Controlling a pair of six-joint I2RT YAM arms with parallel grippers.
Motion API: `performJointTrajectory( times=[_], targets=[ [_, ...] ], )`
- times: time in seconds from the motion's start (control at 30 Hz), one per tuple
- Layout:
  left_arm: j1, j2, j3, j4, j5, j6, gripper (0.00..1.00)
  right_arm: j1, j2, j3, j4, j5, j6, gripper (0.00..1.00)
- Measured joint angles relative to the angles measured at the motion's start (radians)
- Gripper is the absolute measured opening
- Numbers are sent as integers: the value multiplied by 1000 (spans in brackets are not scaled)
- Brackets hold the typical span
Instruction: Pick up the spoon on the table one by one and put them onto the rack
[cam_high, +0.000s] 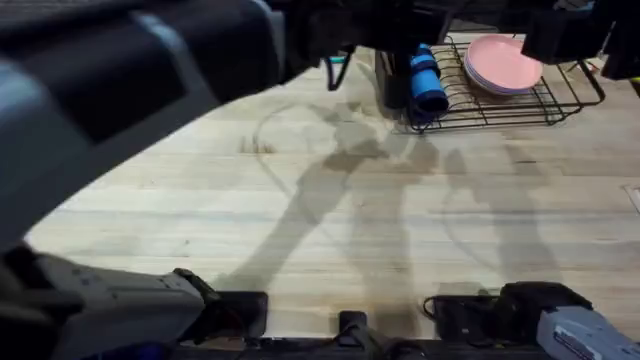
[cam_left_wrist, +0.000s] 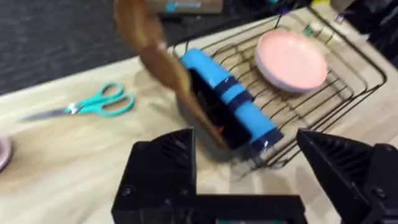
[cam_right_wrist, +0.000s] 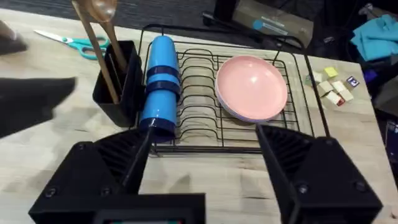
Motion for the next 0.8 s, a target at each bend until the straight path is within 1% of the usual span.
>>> performJointTrajectory(
  times=[0.1,0.3,0.53,0.8],
  targets=[
    [30,-48,0,-95,-1,3,993,0,0,0,0,0,0,998],
    [121,-148,0,-265,-5,4,993,0,0,0,0,0,0,998],
    [206,-243,0,-443,-7,4,993,0,0,0,0,0,0,998],
    [291,-329,0,-646,-59,5,993,0,0,0,-20,0,0,998]
  ],
)
